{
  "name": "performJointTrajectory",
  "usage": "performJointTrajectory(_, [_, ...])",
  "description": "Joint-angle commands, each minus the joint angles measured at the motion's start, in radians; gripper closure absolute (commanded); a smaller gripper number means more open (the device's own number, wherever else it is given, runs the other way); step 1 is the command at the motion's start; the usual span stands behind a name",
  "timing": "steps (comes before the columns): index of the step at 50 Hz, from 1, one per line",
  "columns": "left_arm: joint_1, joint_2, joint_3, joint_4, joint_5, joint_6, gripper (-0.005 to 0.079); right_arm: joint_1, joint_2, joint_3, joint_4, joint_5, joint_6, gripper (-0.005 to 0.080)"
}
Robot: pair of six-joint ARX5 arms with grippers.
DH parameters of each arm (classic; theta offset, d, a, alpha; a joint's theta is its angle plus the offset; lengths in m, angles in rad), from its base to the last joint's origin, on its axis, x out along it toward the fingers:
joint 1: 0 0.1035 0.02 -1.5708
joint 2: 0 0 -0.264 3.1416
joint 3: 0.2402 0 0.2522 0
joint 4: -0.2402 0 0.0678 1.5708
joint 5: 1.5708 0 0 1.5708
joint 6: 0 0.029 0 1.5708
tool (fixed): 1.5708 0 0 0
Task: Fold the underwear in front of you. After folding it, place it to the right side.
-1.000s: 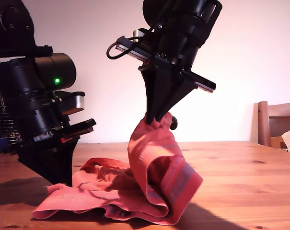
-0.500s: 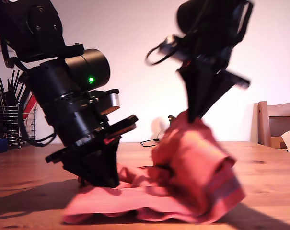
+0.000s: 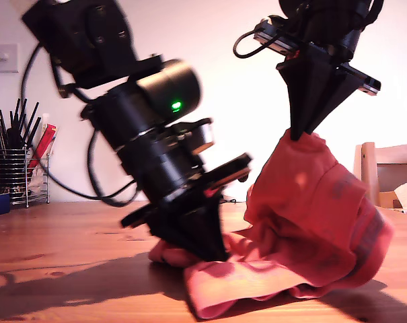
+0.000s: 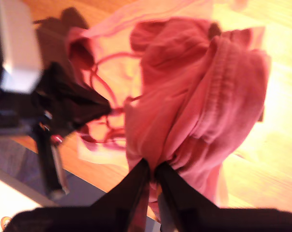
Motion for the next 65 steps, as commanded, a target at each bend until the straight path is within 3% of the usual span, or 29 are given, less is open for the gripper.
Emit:
performJointTrajectory(1, [0.005,0.018,0.003,0.003,0.000,-0.002,0.0764,0.005,0.006,0.008,0.006,-0.002,-0.002,0.0765])
performJointTrajectory(18, [0.055,-0.024,0.018,-0.042,0.037,0.018,0.0764,0.069,0.006,0.008,0.059,-0.008,0.052,0.0765])
performJointTrajectory(29, [0.069,-0.029,0.018,-0.147,0.026,0.061,0.0764,0.125,0.006,0.008,0.099,-0.008,0.097,0.0765])
performJointTrajectory(56, [0.053,-0.028,0.018,-0.158,0.031,0.097,0.0764,0.274,0.025,0.008,0.203,-0.011,0.205,0.0765])
performJointTrajectory(65, [0.066,-0.042,0.018,-0.168,0.058,0.097,0.0764,0.287,0.042,0.007,0.202,-0.007,0.209,0.0765])
